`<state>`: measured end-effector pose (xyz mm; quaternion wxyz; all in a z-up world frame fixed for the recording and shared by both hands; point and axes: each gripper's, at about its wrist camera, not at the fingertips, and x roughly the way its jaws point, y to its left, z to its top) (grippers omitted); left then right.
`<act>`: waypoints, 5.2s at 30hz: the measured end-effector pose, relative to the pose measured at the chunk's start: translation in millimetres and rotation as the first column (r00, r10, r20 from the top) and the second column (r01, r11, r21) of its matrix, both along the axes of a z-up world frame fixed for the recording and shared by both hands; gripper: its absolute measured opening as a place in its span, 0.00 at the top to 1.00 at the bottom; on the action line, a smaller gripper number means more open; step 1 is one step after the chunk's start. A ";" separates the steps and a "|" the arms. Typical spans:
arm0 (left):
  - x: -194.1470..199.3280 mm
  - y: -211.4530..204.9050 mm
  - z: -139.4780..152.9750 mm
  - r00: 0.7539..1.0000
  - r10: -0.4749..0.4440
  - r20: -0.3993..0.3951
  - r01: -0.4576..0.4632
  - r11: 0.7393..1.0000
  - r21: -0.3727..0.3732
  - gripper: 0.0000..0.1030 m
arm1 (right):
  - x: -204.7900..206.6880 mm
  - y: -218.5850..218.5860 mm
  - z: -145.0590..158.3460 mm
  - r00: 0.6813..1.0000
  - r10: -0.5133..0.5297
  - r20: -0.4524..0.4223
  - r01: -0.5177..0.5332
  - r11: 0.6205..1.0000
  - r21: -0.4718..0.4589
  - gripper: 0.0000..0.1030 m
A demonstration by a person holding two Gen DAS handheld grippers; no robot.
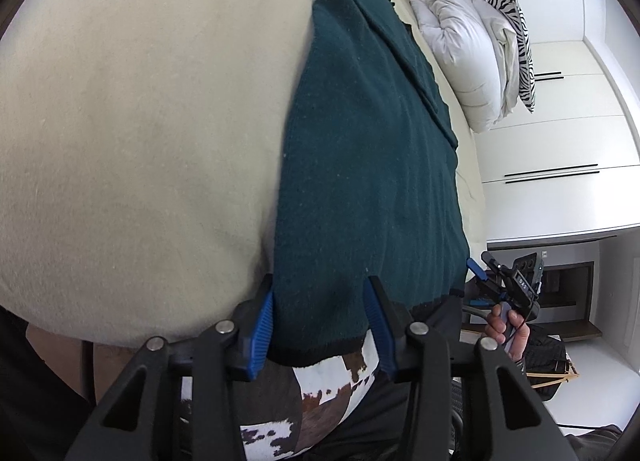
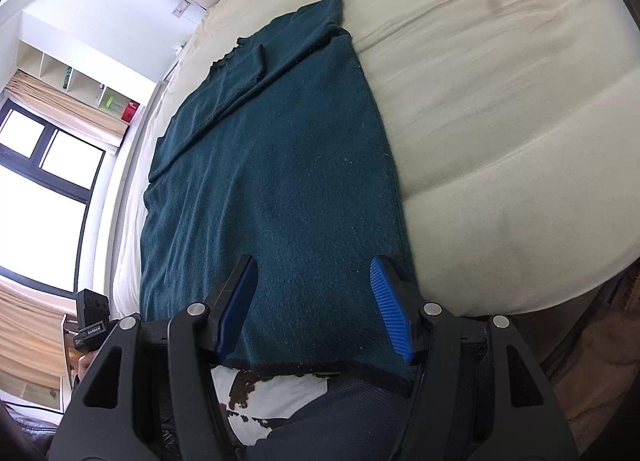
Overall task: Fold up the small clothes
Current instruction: 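Grasp the sweater hem with both grippers, then lift the hem with both grippers and fold it toward the collar, then open both grippers and release the folded sweater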
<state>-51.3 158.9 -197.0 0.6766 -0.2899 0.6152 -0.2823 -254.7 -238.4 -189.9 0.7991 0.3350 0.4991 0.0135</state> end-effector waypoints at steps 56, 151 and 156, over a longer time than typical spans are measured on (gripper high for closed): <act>145.6 -9.0 122.2 0.938 0.247 0.243 -0.165 0.935 -0.313 0.90 | 143.4 -28.0 88.2 0.972 -0.079 0.220 0.065 0.996 0.069 0.94; 200.6 -62.3 19.4 0.917 0.066 0.393 -0.193 0.937 0.292 0.93 | 220.8 -28.3 -18.3 0.993 -0.097 0.074 0.120 0.895 -0.430 0.81; 199.9 -60.8 22.0 0.917 0.055 0.396 -0.187 0.935 0.302 0.93 | 214.9 -35.7 -19.2 0.989 -0.128 0.071 0.146 0.912 -0.383 0.95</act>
